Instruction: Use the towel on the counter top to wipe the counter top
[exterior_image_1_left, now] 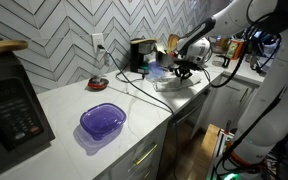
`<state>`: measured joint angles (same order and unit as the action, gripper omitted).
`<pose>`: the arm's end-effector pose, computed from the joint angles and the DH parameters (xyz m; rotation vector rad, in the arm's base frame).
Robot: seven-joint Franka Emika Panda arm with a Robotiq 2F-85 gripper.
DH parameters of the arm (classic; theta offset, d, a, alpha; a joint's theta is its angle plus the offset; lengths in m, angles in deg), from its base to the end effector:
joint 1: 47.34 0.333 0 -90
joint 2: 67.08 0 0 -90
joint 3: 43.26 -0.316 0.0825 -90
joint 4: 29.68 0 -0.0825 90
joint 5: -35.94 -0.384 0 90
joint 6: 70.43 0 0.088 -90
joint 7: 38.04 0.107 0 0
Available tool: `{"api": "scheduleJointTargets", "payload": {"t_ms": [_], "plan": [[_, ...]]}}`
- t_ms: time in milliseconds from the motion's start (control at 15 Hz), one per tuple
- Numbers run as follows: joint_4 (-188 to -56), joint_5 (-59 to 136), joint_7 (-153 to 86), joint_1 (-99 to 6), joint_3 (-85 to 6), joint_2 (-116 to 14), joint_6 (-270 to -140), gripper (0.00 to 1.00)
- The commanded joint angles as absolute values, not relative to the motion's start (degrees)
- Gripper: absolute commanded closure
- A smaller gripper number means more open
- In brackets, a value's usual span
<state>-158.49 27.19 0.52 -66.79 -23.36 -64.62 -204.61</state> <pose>0.4135 -0.3354 0.3530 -2.2649 2.0324 -0.0832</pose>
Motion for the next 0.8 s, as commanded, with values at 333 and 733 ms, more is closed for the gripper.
{"api": "scheduleJointTargets", "payload": {"t_ms": [333, 733], "plan": [[-164.19, 35.18, -4.11, -63.46, -27.25, -70.99, -196.30, 0.96], [-160.50, 36.36, 0.87, -65.46, -26.12, -65.86, -201.70, 0.96]]}}
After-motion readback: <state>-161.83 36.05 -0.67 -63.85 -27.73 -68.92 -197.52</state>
